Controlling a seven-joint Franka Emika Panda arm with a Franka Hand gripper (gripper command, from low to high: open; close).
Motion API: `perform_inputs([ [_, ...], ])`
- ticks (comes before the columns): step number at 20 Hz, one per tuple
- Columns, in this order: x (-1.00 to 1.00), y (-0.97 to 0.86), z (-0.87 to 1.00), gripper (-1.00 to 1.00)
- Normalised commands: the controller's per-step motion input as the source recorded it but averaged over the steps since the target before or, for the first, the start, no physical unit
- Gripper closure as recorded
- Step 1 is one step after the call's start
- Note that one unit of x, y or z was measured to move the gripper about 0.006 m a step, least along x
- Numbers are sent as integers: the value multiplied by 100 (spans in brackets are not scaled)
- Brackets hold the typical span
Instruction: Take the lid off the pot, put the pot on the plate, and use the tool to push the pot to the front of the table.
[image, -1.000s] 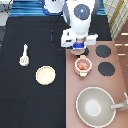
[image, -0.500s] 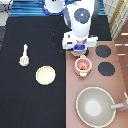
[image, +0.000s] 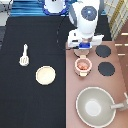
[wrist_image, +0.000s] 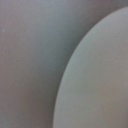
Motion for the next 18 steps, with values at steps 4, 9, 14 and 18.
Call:
perform_inputs([
  [4, 11, -4, 76, -100],
  [9, 58, -26, 64, -100],
  [14, 68, -33, 45, -100],
  [18, 72, -32, 43, -100],
])
